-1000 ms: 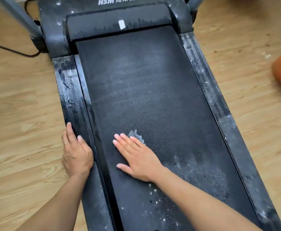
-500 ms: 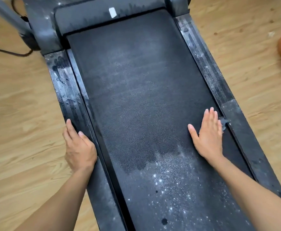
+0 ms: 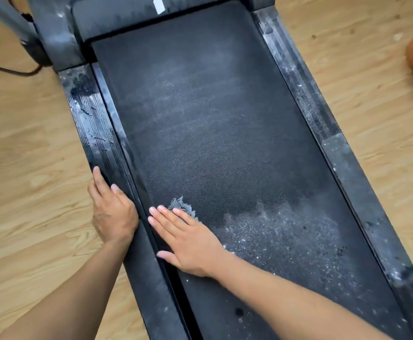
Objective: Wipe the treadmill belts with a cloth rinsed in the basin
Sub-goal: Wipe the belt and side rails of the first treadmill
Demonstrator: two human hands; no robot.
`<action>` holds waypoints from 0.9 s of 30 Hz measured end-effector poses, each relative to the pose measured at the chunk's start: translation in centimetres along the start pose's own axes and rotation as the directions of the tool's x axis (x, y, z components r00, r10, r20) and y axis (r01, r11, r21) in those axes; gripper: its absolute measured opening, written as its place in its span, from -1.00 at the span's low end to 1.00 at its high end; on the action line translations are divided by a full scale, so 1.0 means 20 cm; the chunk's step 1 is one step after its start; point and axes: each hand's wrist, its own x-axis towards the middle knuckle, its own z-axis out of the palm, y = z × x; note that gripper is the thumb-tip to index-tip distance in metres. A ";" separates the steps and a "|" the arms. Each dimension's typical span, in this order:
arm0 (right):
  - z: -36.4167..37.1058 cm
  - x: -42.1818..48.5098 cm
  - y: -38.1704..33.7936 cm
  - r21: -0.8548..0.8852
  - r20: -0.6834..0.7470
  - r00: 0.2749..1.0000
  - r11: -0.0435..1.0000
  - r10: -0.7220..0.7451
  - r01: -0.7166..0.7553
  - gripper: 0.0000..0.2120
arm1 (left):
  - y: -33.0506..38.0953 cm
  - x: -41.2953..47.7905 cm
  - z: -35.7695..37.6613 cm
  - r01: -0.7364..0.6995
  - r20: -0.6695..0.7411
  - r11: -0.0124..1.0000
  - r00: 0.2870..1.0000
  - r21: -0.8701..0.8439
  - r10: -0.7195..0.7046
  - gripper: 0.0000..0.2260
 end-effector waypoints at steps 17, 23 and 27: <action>-0.17 -0.57 0.92 0.307 -0.053 0.353 0.352 0.934 -0.884 -0.09 | -0.03 0.01 0.03 -0.004 -0.036 0.998 0.999 0.067 0.006 -0.50; -0.09 -0.14 0.28 0.159 -0.048 0.709 0.707 0.703 -0.690 -0.13 | -0.03 0.01 0.04 0.007 -0.034 0.995 0.999 0.098 -0.004 -0.49; -0.03 0.07 -0.01 0.143 -0.047 0.863 0.858 0.503 -0.493 -0.20 | -0.03 0.02 0.04 0.009 -0.029 0.996 1.000 0.088 -0.006 -0.48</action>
